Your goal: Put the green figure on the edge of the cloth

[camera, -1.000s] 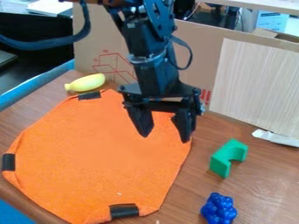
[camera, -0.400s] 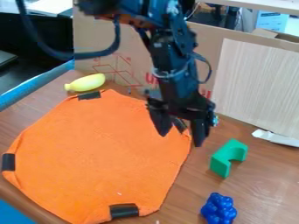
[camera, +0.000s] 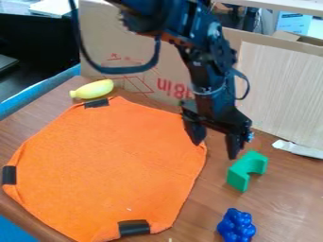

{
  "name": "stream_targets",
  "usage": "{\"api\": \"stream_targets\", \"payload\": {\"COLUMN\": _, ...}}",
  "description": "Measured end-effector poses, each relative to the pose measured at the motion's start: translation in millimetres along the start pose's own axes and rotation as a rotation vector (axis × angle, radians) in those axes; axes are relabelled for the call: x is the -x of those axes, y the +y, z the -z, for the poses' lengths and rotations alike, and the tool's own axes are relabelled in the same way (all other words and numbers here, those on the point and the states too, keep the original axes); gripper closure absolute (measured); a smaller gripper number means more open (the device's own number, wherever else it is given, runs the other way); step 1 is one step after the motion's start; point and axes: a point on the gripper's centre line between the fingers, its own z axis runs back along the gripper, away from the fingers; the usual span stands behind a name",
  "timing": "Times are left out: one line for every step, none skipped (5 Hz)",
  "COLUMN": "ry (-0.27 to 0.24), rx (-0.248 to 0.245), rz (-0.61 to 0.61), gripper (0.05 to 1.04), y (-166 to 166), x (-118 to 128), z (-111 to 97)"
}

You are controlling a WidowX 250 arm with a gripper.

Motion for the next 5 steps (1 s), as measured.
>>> {"api": "stream_targets", "payload": {"ry": -0.011, "rx": -0.012, "rz": -0.005, "gripper": 0.083, "y": -1, "x": -12, "z": 15}}
{"api": "stream_targets", "payload": {"ry": -0.005, "rx": -0.001, "rz": -0.014, "gripper": 0.084, "y": -2, "x": -20, "z": 30}}
{"api": "stream_targets", "payload": {"ry": 0.002, "rx": 0.02, "rz": -0.007, "gripper": 0.083, "y": -7, "x": -23, "z": 43}}
{"api": "stream_targets", "payload": {"ry": 0.003, "rx": 0.021, "rz": 0.014, "gripper": 0.083, "y": -18, "x": -27, "z": 54}}
{"api": "stream_targets", "payload": {"ry": 0.001, "rx": 0.012, "rz": 0.035, "gripper": 0.084, "y": -27, "x": -33, "z": 61}}
